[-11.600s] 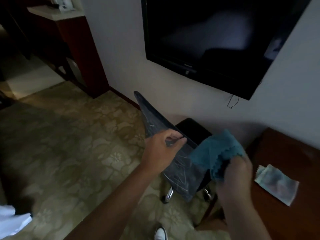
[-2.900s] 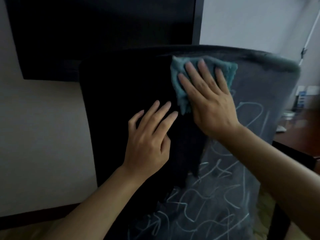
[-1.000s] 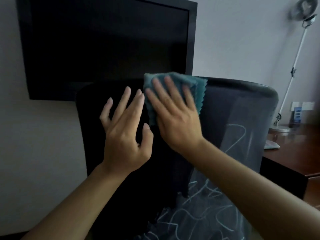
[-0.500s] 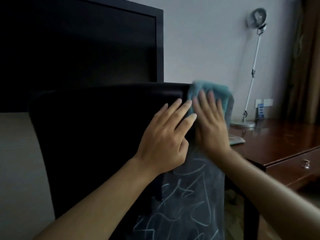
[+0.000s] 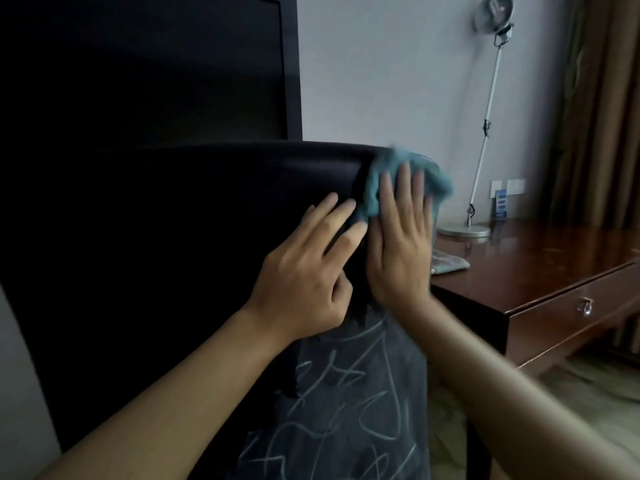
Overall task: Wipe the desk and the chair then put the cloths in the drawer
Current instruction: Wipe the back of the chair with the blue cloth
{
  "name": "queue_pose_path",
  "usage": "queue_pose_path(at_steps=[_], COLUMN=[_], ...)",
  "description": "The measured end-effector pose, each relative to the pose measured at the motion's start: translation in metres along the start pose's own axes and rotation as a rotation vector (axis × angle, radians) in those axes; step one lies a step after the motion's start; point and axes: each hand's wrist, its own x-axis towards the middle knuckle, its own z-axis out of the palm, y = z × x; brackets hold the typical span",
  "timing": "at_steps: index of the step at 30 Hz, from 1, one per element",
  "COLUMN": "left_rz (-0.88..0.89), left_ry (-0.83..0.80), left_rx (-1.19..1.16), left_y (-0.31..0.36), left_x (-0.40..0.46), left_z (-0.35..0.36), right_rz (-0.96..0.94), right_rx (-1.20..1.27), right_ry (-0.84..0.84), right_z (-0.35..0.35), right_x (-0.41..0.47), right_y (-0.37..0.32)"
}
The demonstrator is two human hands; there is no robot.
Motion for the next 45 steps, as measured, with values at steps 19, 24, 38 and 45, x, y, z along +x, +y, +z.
queue_pose_path(at_steps=[19,24,38,45], left_rz=[0.039,0.054,0.169,0.171], left_ry=[-0.008,-0.013,-0.06,-0.113], left_rx=[0.042,0.037,-0.049,-0.048], left_y=[-0.008,-0.01,-0.007,-0.026], left_x=[0.003,0.0,-0.009,-0.038], left_z=[0.007,0.009,0.001,-0.007], right_rz=[0.354,0.291,0.18,-0.393], right_rx=[0.053,0.087,0.037,-0.051], right_ry=[-0.108,-0.001,-0.126,-0.419], right_z=[0.005,0.004,0.005,0.007], right_x=[-0.106,-0.01,-0.058,-0.192], right_y=[0.022,0.02,0.002,-0.024])
